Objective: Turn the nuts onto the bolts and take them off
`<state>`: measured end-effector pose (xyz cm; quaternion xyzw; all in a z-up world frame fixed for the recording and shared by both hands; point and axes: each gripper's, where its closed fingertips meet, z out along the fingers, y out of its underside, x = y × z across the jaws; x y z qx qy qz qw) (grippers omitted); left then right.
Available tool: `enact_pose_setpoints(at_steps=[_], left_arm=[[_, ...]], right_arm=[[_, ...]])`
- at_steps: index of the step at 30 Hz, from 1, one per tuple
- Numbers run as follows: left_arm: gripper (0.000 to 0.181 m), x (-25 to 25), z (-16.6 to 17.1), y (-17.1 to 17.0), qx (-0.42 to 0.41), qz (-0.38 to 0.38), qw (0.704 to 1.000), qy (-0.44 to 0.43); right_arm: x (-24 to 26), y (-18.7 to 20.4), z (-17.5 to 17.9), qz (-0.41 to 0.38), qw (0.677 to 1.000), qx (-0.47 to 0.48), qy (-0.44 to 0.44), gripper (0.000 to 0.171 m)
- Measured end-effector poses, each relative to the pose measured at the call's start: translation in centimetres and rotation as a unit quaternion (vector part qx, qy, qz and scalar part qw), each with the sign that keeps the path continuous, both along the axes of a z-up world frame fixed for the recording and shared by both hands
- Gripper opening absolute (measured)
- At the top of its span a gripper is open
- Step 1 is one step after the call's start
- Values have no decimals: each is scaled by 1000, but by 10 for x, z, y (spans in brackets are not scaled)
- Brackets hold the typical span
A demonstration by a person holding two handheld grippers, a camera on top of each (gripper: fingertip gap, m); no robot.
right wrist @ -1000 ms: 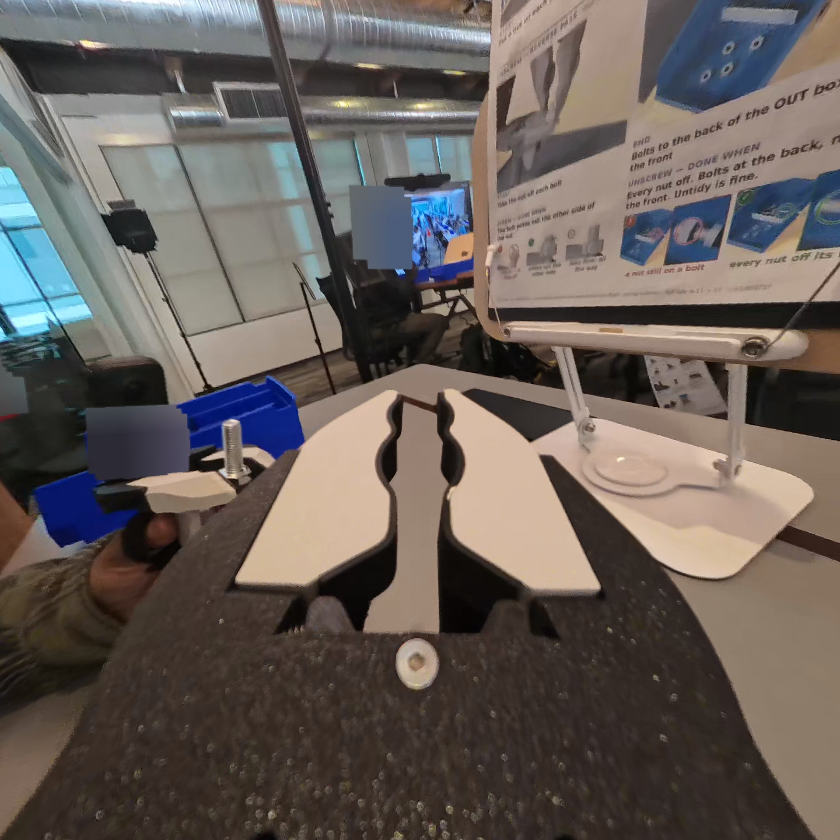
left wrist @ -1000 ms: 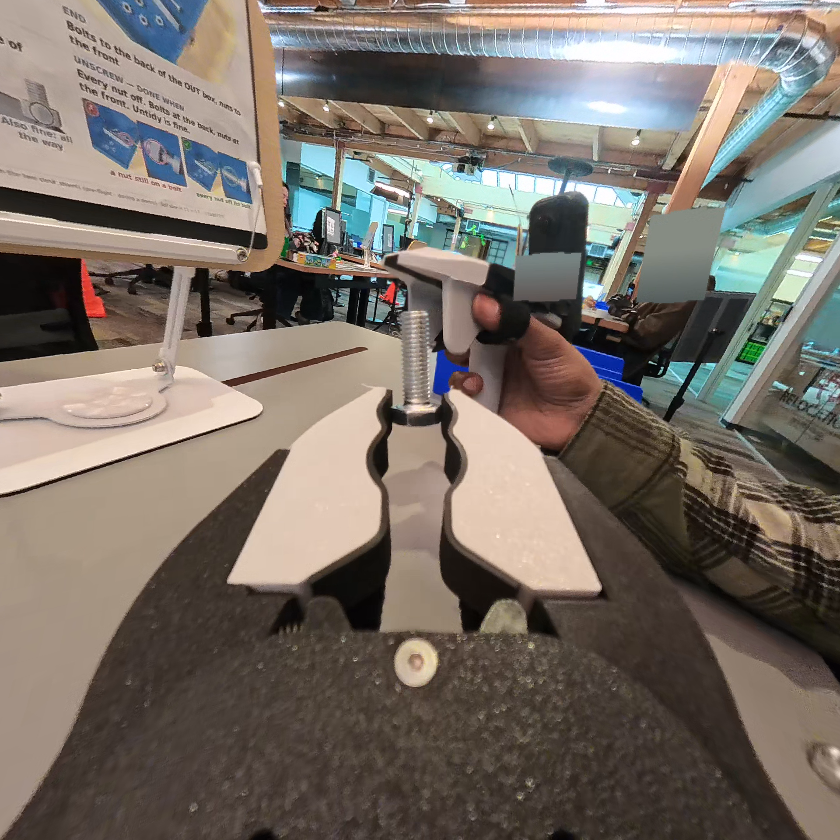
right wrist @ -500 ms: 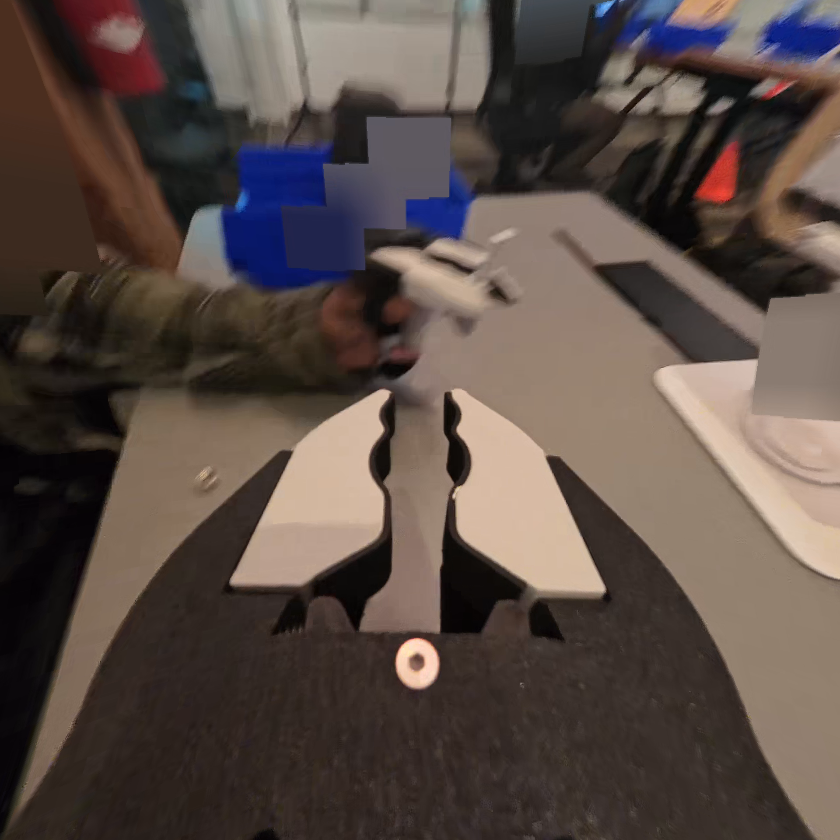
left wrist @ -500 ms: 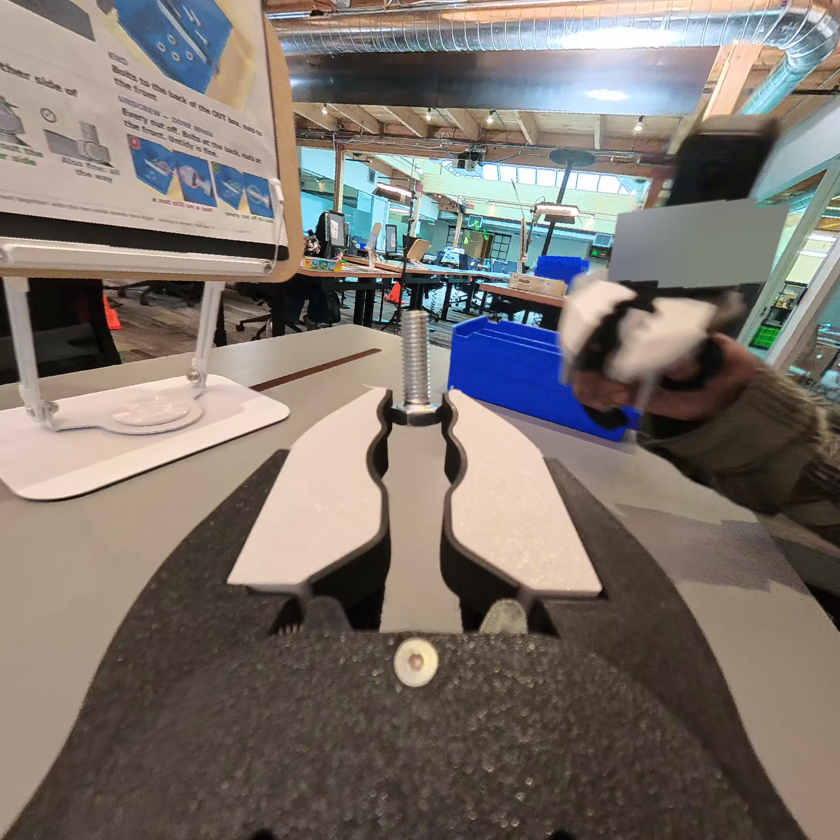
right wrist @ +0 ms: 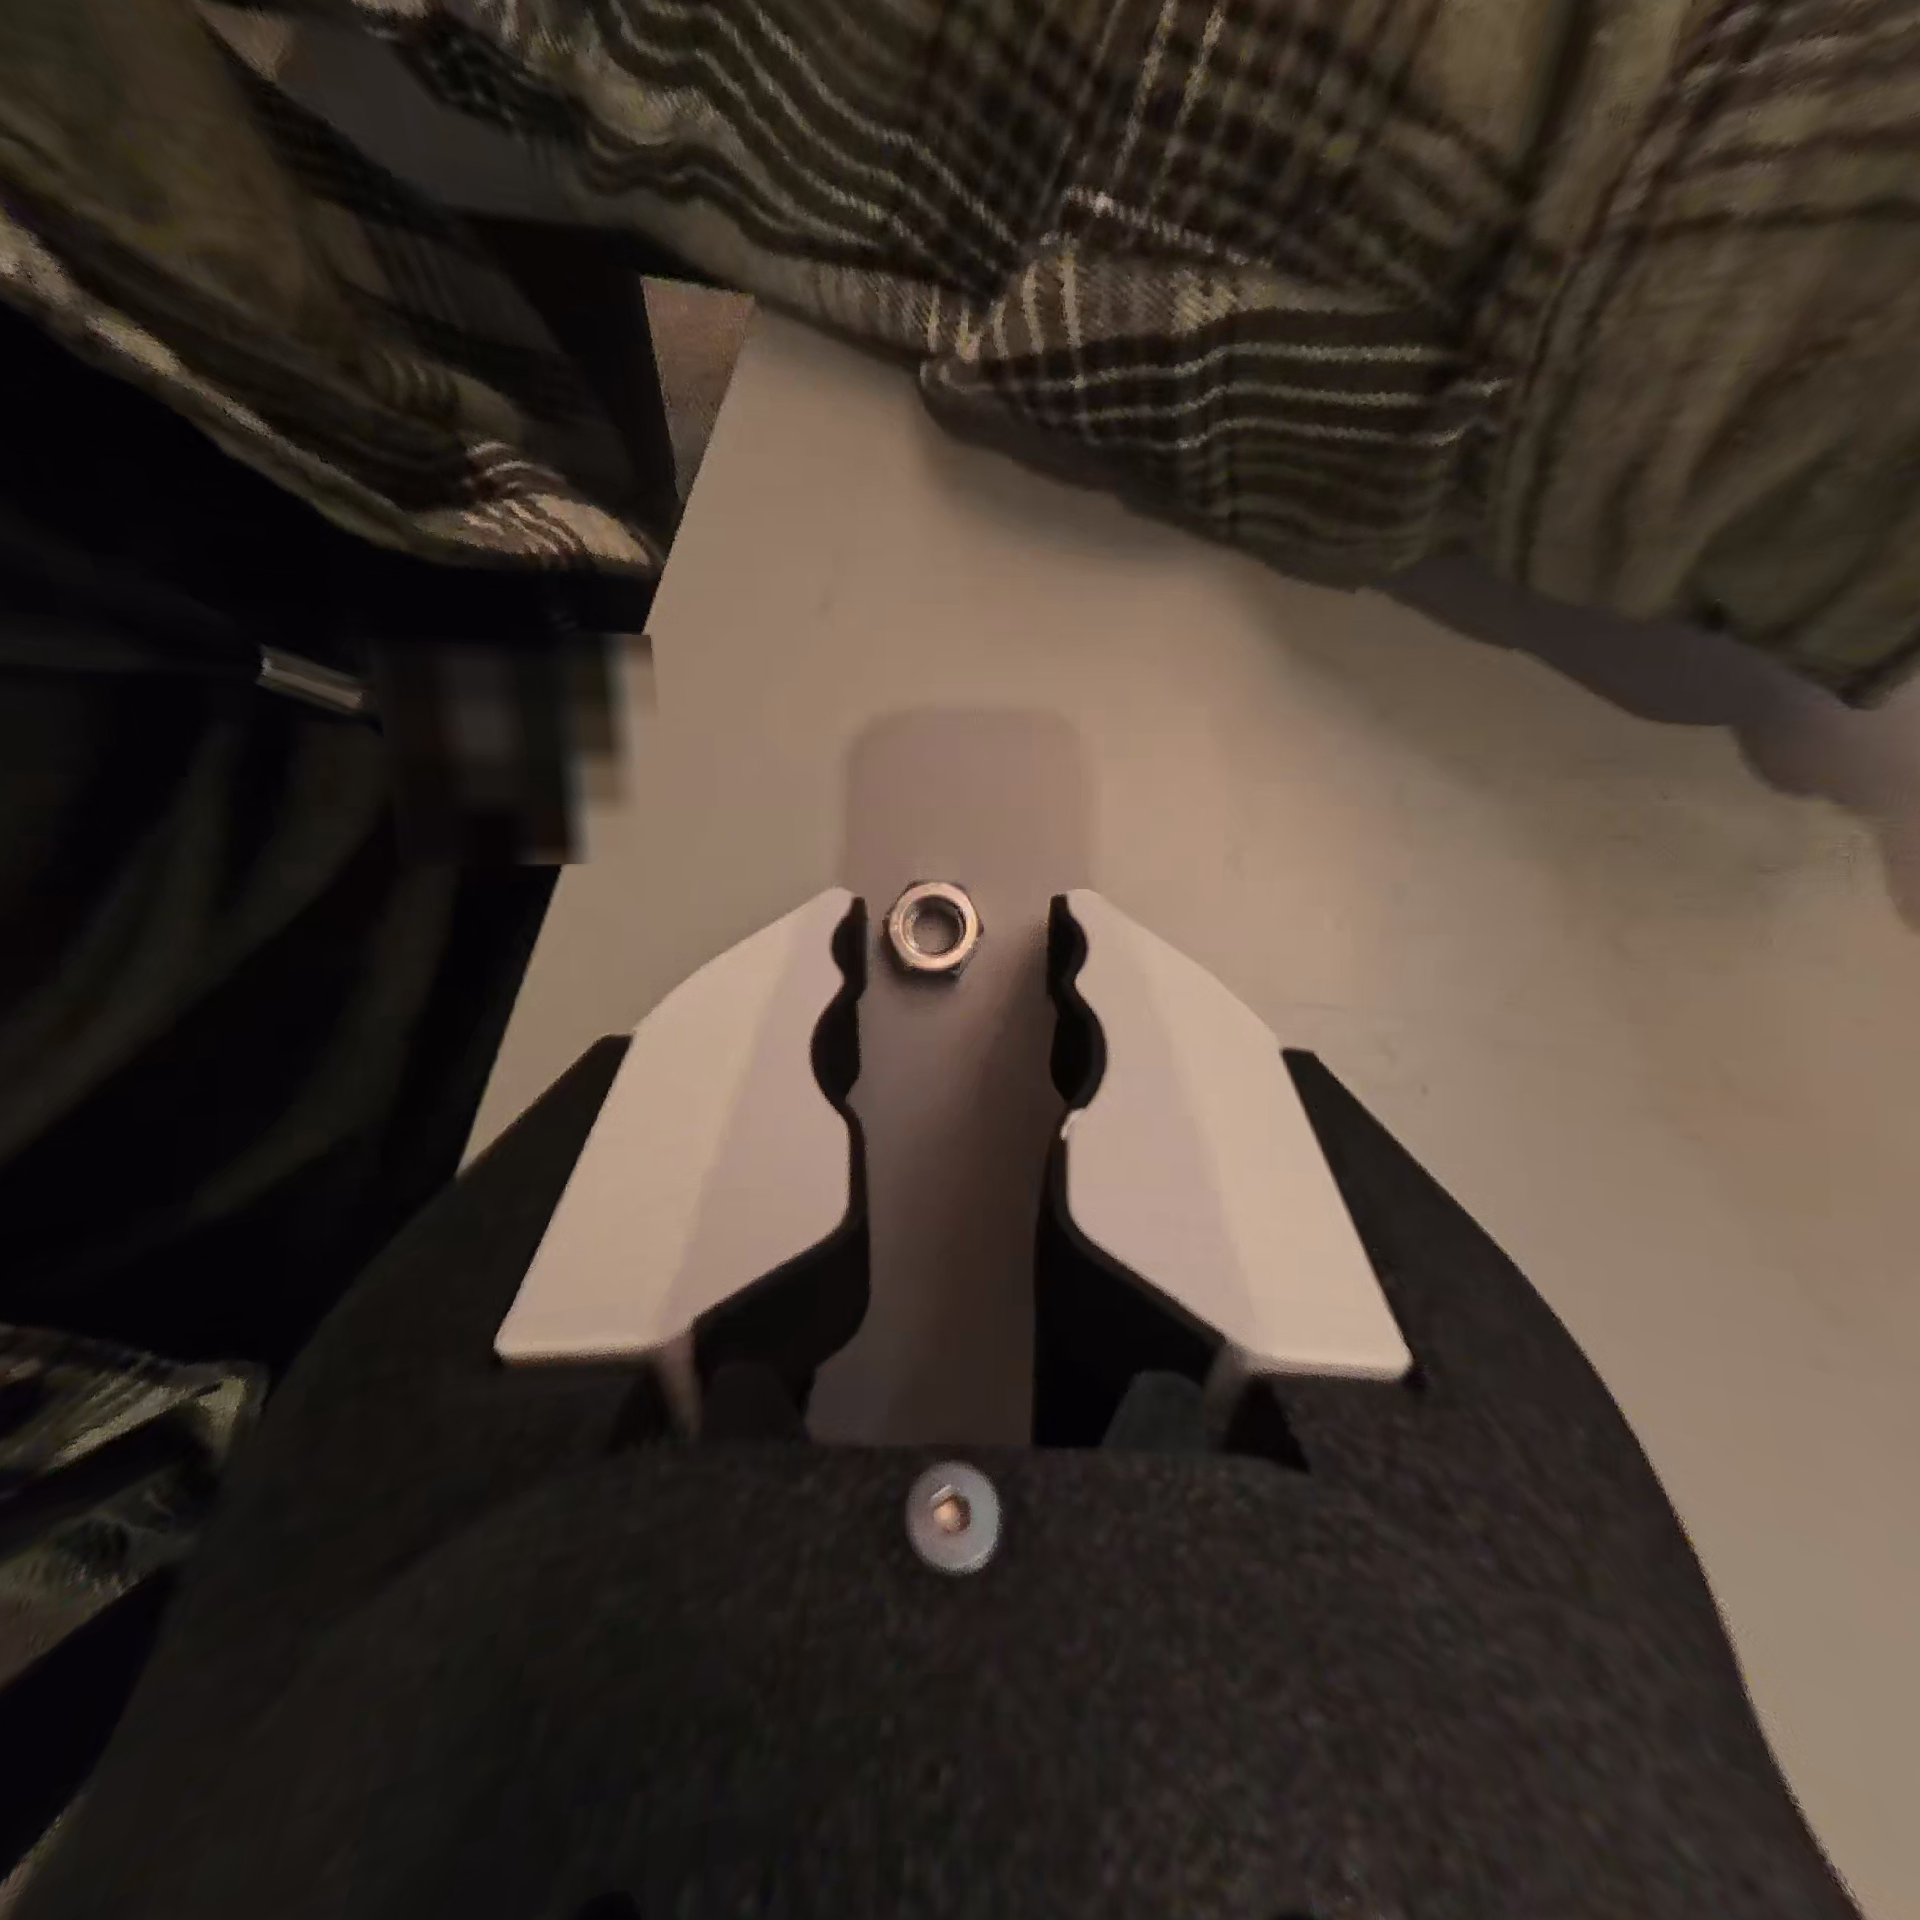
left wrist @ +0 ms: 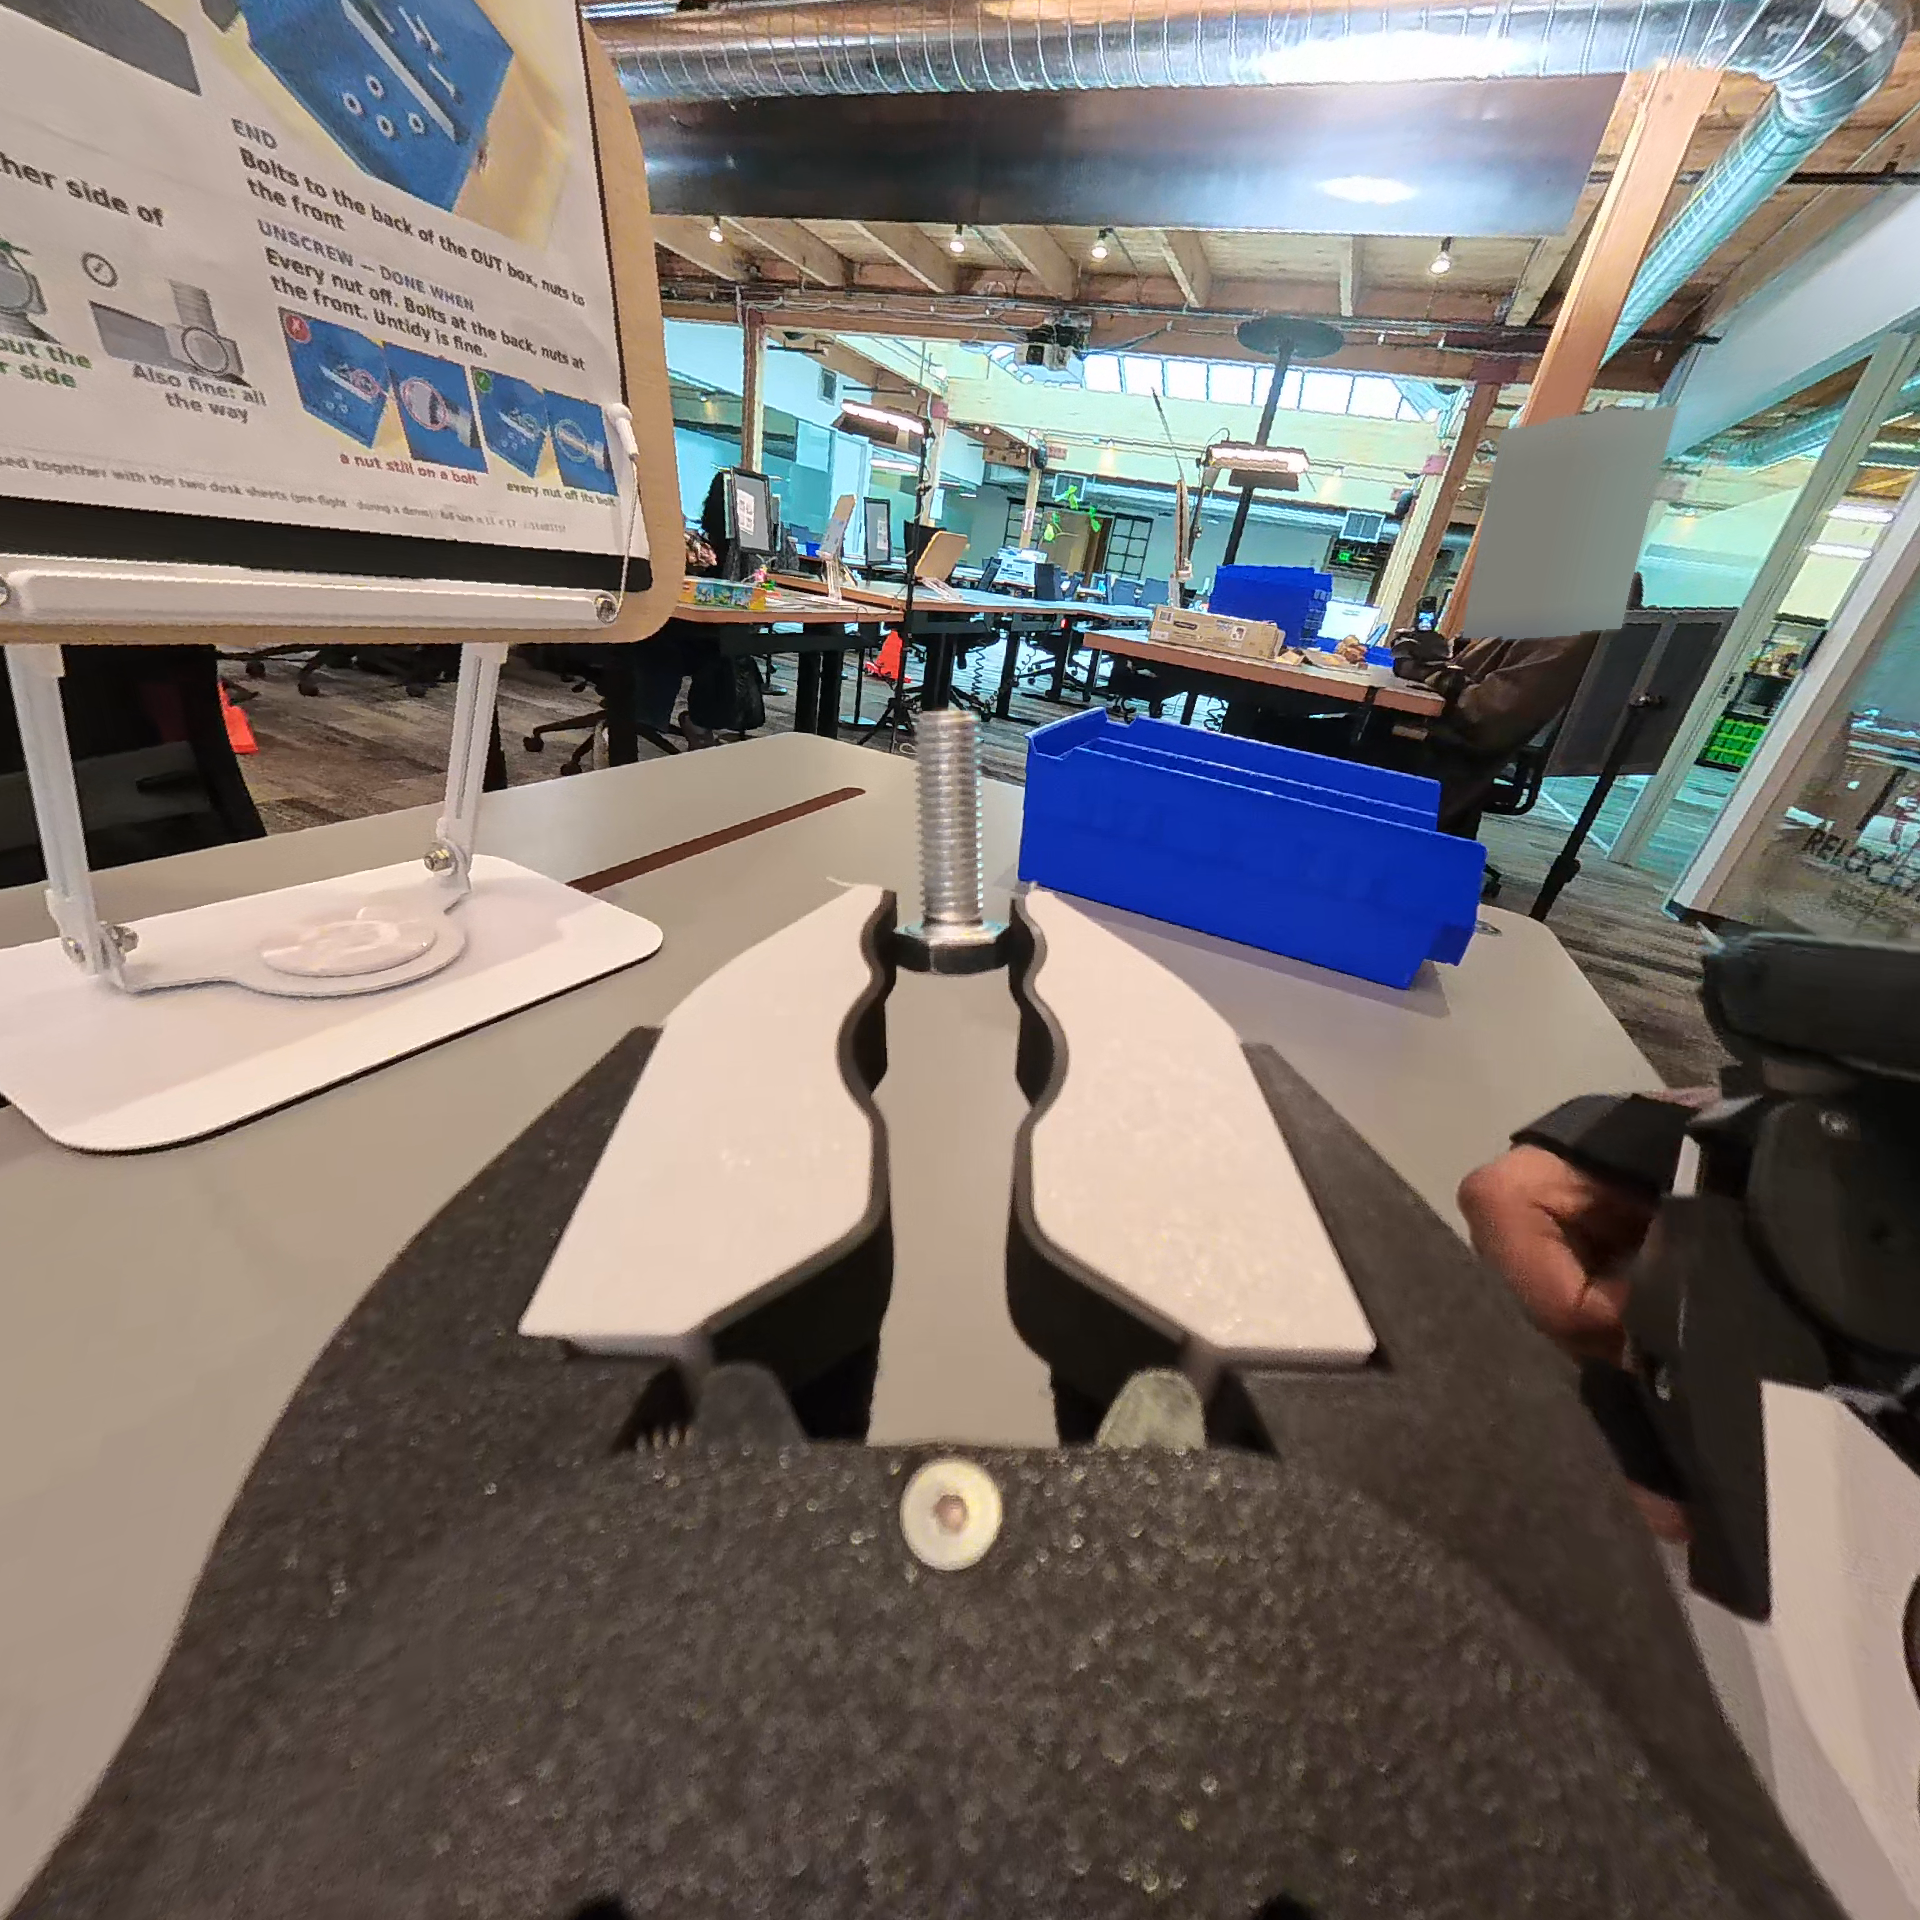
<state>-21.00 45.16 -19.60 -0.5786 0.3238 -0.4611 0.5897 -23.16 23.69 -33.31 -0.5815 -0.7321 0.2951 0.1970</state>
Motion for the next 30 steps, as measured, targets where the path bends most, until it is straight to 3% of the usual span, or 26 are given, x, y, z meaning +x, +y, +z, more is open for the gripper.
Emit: enact_pose_setpoints(at_steps=[6,12,15,20,23,26,30], left_arm=[[20,2,1,-2,-1,-8,1000,1],[20,8,1,-7,4,-21,1000,6],[20,14,0,-13,8,-40,999,12],[20,31,-6,-29,17,-86,996,27],[20,43,-10,-43,26,-120,992,38],[20,55,-13,-54,35,-138,988,53],[20,63,-12,-64,45,-152,986,57]], right_arm=[[-3,-3,-6,9,1000,-3,-22,18],[-1,5,-1,-16,1000,0,3,16],[16,28,30,-62,997,-11,48,16],[71,97,118,-149,981,27,119,15],[88,128,162,-161,975,55,145,15],[86,142,180,-142,977,64,145,15],[76,144,178,-103,986,54,122,15]])
